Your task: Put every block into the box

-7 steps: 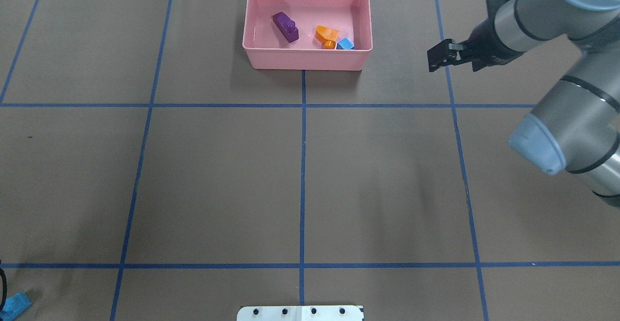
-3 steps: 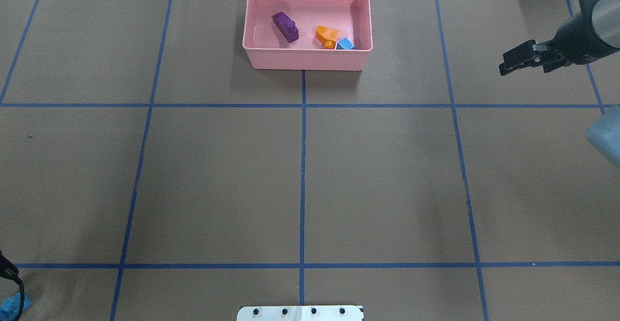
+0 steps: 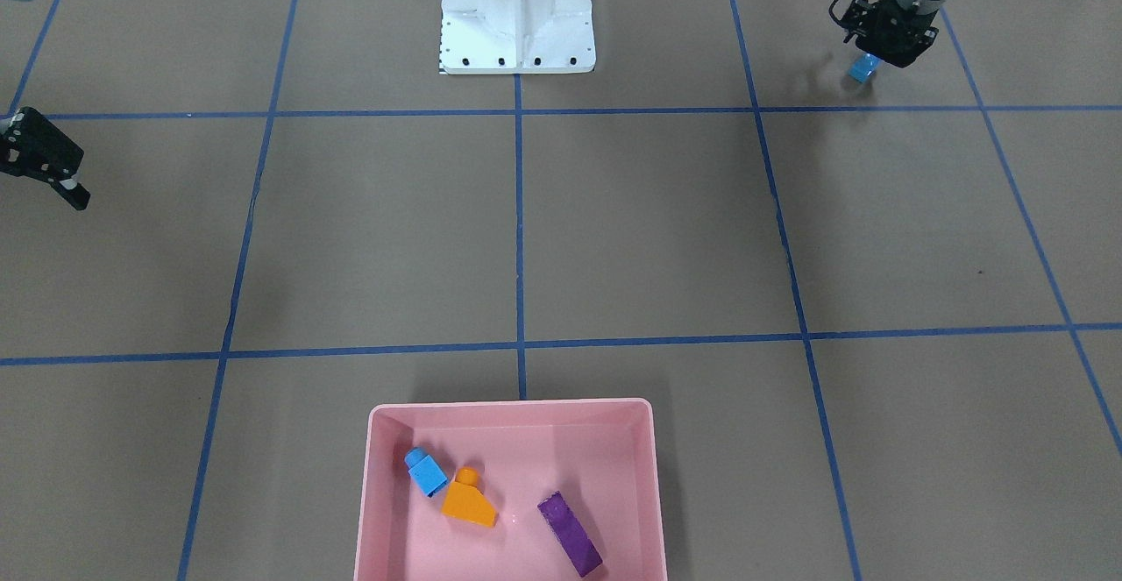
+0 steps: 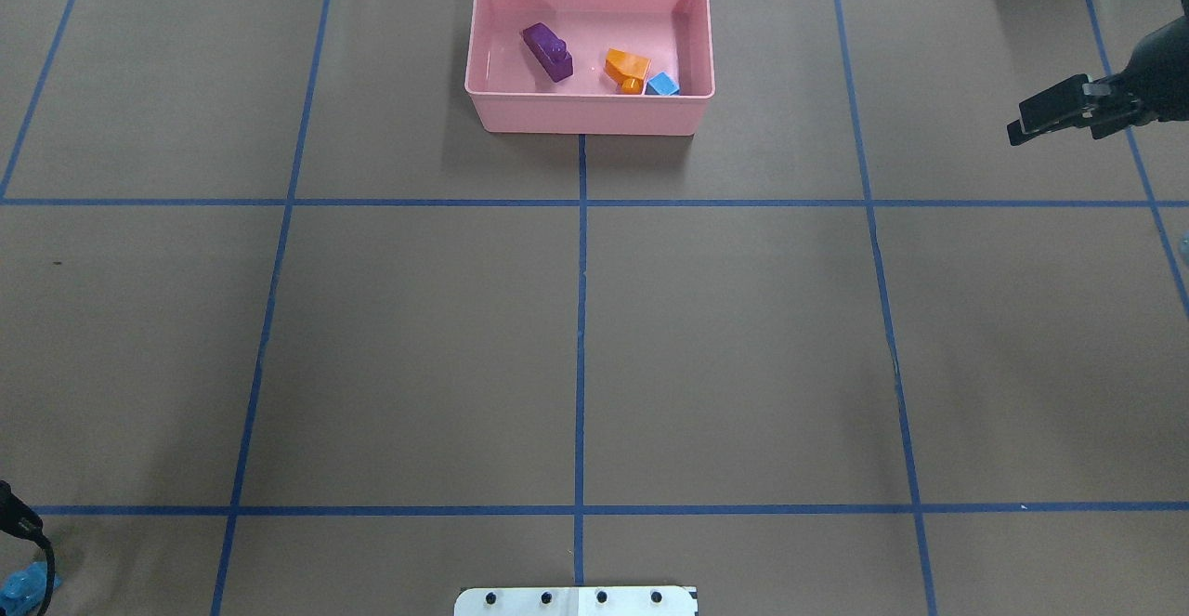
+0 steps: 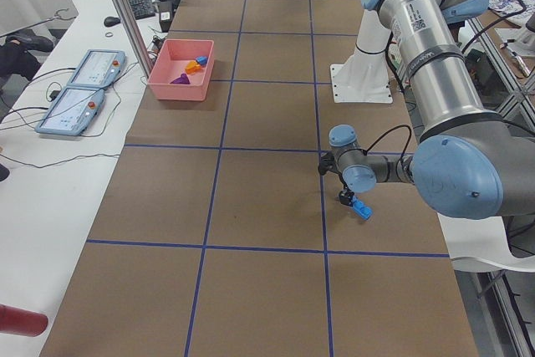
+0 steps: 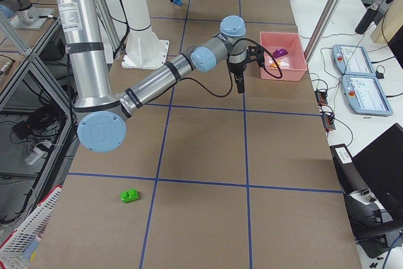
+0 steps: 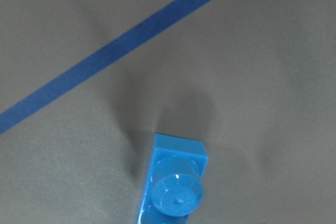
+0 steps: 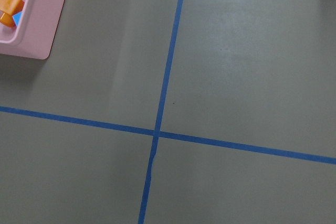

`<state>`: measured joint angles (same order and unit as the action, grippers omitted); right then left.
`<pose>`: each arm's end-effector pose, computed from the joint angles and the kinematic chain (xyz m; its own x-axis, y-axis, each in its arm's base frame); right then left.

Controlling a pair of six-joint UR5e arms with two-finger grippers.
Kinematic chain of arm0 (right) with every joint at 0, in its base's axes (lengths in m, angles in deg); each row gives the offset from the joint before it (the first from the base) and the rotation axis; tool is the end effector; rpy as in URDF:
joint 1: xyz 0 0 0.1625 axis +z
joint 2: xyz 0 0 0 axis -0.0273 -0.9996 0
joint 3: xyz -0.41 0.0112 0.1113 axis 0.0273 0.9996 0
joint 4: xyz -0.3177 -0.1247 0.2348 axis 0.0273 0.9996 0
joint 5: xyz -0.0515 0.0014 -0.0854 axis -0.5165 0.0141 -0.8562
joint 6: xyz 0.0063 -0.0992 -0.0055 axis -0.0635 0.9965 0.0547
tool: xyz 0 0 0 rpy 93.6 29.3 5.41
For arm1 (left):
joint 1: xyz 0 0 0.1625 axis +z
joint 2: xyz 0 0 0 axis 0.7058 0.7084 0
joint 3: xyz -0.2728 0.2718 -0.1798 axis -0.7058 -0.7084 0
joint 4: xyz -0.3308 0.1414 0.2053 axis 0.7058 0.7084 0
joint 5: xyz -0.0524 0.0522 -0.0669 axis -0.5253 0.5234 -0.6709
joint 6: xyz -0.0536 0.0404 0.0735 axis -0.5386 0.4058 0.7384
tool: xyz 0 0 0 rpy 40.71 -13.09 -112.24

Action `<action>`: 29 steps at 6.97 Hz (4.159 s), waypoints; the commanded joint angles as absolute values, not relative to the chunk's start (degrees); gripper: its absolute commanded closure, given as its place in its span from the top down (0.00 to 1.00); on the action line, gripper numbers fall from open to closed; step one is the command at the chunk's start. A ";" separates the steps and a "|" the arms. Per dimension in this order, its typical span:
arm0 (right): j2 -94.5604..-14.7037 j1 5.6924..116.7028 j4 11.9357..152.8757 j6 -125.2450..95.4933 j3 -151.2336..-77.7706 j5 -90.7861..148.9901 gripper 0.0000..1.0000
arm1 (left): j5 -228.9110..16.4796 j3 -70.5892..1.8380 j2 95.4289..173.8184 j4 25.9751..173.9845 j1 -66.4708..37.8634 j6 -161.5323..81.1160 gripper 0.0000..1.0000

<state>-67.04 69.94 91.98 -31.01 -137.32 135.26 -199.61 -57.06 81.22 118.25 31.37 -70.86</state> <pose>-0.1227 -0.5007 0.3682 0.6467 -0.1402 0.7498 -0.0654 0.9691 0.2377 0.2536 -0.1550 0.6029 0.5574 0.5210 -0.6464 -0.5773 0.8028 0.1493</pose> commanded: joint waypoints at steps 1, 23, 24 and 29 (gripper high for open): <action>-67.44 70.38 91.97 -30.28 -137.17 135.63 0.99 | -199.47 -56.96 80.76 118.26 31.44 -70.92 0.83; -106.54 69.71 78.07 2.86 -125.34 132.99 1.00 | -217.49 -59.43 127.93 93.83 0.95 -83.11 0.00; -107.60 68.12 76.60 2.68 -124.35 133.34 1.00 | -217.40 -58.46 128.91 93.74 0.95 -83.39 0.00; -110.24 61.44 75.18 2.15 -121.10 139.04 0.99 | -217.05 -58.01 129.71 93.74 0.95 -83.40 0.00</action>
<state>-110.12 63.62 75.16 2.25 -122.69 136.98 -217.12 -57.92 129.66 93.74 0.93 -83.40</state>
